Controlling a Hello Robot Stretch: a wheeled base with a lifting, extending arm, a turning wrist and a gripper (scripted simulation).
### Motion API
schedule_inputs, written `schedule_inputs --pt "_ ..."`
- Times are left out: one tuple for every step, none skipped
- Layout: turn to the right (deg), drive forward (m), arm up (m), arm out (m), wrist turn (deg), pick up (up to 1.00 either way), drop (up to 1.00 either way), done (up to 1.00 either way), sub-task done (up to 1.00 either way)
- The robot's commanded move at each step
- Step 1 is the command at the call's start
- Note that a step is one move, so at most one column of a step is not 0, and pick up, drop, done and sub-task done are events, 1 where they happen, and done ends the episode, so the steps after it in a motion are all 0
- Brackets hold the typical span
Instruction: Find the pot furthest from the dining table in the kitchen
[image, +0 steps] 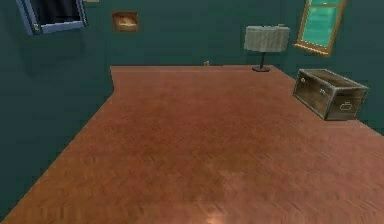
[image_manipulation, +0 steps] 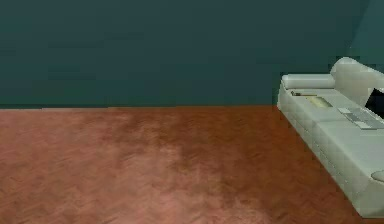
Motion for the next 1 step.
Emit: schedule_inputs --pt "0.0 0.65 0.0 0.0 0.0 0.0 0.0 0.0 0.0"
